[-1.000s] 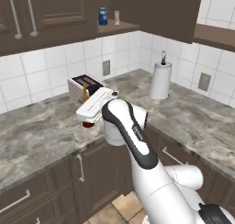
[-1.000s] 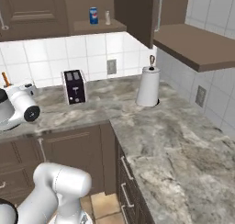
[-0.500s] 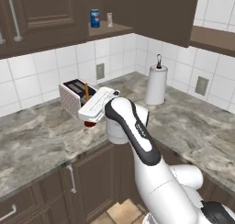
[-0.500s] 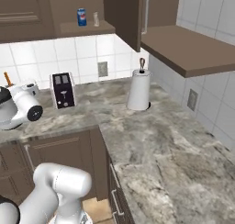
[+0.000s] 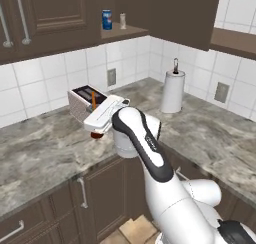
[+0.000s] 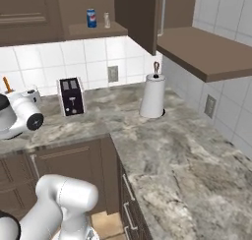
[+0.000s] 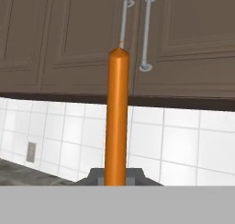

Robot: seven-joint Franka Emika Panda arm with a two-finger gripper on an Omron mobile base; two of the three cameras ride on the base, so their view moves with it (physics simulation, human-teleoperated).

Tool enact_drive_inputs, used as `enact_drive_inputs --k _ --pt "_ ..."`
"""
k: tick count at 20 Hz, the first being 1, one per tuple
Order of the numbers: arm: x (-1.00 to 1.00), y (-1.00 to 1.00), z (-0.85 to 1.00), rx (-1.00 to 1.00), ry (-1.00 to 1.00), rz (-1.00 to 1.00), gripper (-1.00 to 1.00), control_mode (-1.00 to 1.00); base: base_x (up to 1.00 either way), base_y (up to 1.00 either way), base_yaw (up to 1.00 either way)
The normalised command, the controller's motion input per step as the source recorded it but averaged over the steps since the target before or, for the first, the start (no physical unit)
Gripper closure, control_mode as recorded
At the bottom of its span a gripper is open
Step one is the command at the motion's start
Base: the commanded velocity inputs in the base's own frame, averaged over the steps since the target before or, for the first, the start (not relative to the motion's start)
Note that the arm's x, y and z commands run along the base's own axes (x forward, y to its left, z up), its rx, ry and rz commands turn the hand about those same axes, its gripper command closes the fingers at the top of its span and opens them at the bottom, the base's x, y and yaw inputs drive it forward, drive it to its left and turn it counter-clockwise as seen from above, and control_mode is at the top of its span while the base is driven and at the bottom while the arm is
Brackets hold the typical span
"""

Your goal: Pick the candle and candle from the dining table and place them in the open cabinet. Close the cabinet after placing the objects.

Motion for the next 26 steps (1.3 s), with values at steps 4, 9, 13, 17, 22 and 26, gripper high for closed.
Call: enact_drive_inputs --k 4,9,13,17,22,26 --pt "0.00 0.00 0.00 0.00 0.00 0.00 1.00 1.00 0.00 0.07 0.00" --pt "0.00 0.00 0.00 0.00 0.00 0.00 1.00 1.00 0.77 0.46 -0.09" --pt "0.00 0.00 0.00 0.00 0.00 0.00 1.00 1.00 1.00 0.49 -0.11" --pt "0.00 0.00 0.00 0.00 0.00 0.00 1.00 1.00 1.00 0.24 -0.13" --pt "0.00 0.00 0.00 0.00 0.00 0.00 1.00 1.00 1.00 -0.45 -0.24" --pt "0.00 0.00 0.00 0.00 0.00 0.00 1.00 1.00 1.00 -0.88 -0.32"
